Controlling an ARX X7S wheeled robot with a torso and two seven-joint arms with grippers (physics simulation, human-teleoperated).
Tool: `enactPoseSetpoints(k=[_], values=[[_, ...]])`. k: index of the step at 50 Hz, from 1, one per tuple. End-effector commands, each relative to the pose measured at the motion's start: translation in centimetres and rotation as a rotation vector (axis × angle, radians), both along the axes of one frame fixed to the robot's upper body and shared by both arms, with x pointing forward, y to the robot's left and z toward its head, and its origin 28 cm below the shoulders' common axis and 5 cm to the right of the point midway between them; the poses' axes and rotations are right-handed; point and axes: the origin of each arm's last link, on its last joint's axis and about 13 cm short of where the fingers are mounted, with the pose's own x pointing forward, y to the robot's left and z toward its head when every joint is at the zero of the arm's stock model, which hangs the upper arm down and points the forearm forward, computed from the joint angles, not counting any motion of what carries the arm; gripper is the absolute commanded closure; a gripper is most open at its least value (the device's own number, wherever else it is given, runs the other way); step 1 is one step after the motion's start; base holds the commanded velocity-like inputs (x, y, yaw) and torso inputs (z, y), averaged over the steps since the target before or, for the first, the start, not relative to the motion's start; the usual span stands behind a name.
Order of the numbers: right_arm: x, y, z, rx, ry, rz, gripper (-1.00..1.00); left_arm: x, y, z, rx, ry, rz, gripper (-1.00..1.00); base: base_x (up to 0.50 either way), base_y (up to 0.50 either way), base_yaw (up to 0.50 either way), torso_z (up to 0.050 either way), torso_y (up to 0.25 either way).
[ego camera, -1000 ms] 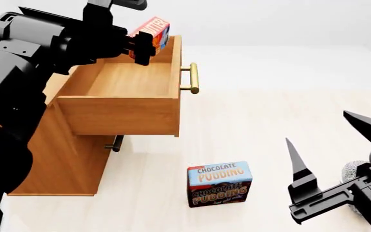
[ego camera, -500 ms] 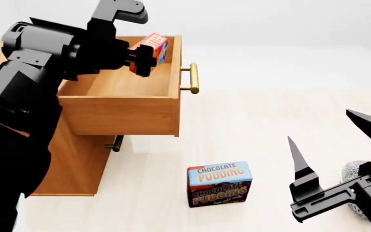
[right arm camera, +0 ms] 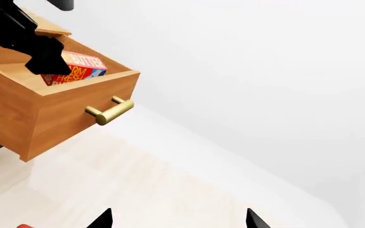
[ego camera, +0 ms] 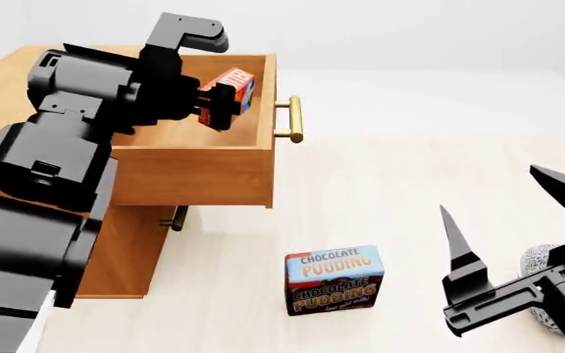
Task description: Put the butter at the back in the top drawer of the cabinet and close it.
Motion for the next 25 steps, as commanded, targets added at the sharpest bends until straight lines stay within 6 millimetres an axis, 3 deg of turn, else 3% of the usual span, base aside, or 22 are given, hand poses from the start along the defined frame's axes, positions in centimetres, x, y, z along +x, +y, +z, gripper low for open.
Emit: enactPoseSetpoints(k=[1, 25], values=[[-0.03, 0.03, 0.12, 0.006, -0.002, -0.009, -1.00, -0.11, -0.34, 0.13, -0.022, 0.014, 0.016, 1.00, 0.00, 0.00, 0.00, 0.000, 0.000], [-0.08, 0.04, 0.30, 0.011, -0.006, -0.023, -1.00, -0.33, -0.52, -0.27, -0.009, 0.062, 0.030, 1.00, 0.00, 0.00, 0.00, 0.000, 0.001]])
